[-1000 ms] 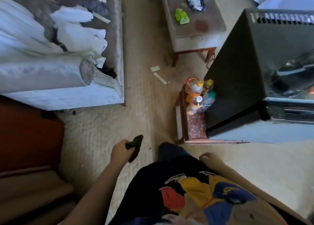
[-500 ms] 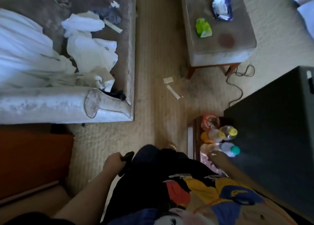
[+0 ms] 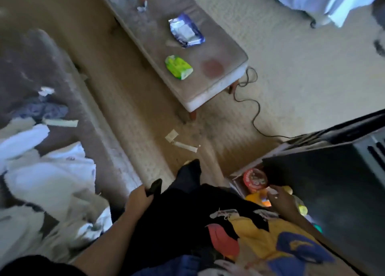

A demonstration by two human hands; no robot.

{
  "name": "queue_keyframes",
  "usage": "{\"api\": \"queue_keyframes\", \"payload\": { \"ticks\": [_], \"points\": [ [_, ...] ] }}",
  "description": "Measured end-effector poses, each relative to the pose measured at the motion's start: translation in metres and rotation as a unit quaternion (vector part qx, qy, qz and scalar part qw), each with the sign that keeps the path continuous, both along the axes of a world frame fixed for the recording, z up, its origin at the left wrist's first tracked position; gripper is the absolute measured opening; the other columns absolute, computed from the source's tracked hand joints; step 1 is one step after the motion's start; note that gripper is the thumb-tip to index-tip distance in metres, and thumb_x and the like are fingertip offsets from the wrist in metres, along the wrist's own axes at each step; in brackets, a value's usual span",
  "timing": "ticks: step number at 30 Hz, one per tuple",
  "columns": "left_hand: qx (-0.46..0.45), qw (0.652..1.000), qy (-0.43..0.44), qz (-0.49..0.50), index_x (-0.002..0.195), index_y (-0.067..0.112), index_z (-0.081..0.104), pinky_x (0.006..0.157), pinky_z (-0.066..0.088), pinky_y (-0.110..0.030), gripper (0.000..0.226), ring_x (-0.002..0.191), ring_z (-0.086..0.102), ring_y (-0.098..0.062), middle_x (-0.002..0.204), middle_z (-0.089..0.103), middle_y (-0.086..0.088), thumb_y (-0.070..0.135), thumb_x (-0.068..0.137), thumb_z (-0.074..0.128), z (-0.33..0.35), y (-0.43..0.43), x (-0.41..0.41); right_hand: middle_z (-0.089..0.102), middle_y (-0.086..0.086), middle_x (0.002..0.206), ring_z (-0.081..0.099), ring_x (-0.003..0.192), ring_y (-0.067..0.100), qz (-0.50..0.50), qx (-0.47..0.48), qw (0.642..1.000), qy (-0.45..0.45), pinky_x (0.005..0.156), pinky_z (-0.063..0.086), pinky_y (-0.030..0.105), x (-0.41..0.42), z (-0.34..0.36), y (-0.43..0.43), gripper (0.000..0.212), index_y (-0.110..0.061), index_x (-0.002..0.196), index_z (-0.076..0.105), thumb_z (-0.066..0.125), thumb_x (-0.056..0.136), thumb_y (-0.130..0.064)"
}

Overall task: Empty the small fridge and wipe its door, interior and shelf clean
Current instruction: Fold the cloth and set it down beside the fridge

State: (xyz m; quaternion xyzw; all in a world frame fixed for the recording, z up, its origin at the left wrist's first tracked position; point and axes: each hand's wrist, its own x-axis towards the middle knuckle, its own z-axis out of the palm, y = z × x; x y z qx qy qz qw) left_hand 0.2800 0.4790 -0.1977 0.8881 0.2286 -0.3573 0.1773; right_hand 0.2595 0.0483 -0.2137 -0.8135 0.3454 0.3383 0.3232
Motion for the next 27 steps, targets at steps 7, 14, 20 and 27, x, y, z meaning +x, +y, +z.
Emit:
{"api": "queue_keyframes", "payload": {
  "ticks": [7, 14, 20, 27],
  "points": [
    [-0.045, 0.987, -0.027, -0.152, 0.094, 0.009, 0.061, 0.068, 0.046, -0.034, 0.019, 0.087, 0.063, -0.03, 0.088, 0.067, -0.01, 0.027, 0.09, 0.064, 0.01, -0.024, 0.183, 0.064, 0.026, 0.068, 0.063, 0.05, 0.043, 0.113, -0.104, 0.988, -0.031, 0.04, 0.052, 0.043, -0.009, -0.048, 0.008, 0.024, 0.007, 0.068, 0.068, 0.081, 0.048, 0.003],
    [-0.088, 0.939, -0.052, -0.327, 0.094, 0.012, 0.058, 0.071, 0.049, -0.034, 0.017, 0.091, 0.063, -0.028, 0.094, 0.066, -0.006, 0.027, 0.09, 0.064, 0.0, -0.109, 0.25, 0.061, 0.016, 0.118, 0.057, 0.109, 0.036, -0.108, -0.139, 0.984, 0.035, 0.086, 0.045, 0.038, 0.023, -0.011, 0.025, 0.032, -0.012, 0.12, 0.058, 0.05, 0.093, -0.028],
    [-0.128, 0.876, -0.031, -0.464, 0.099, 0.009, 0.061, 0.077, 0.046, -0.035, 0.019, 0.099, 0.061, -0.03, 0.102, 0.067, -0.009, 0.025, 0.09, 0.063, -0.02, -0.15, 0.248, 0.064, 0.02, 0.115, 0.058, 0.105, 0.04, -0.207, -0.128, 0.97, -0.002, 0.079, 0.043, 0.036, 0.042, -0.012, 0.057, 0.033, -0.009, 0.12, 0.06, 0.053, 0.091, -0.021],
    [-0.085, 0.854, 0.022, -0.513, 0.113, 0.014, 0.059, 0.08, 0.051, -0.035, 0.023, 0.103, 0.062, -0.026, 0.114, 0.066, -0.006, 0.024, 0.093, 0.06, -0.062, -0.108, 0.282, 0.061, 0.011, 0.122, 0.052, 0.116, 0.029, -0.248, -0.103, 0.963, -0.021, 0.091, 0.042, 0.032, 0.065, -0.056, 0.129, 0.036, -0.011, 0.123, 0.058, 0.057, 0.087, -0.012]
  ]
}}
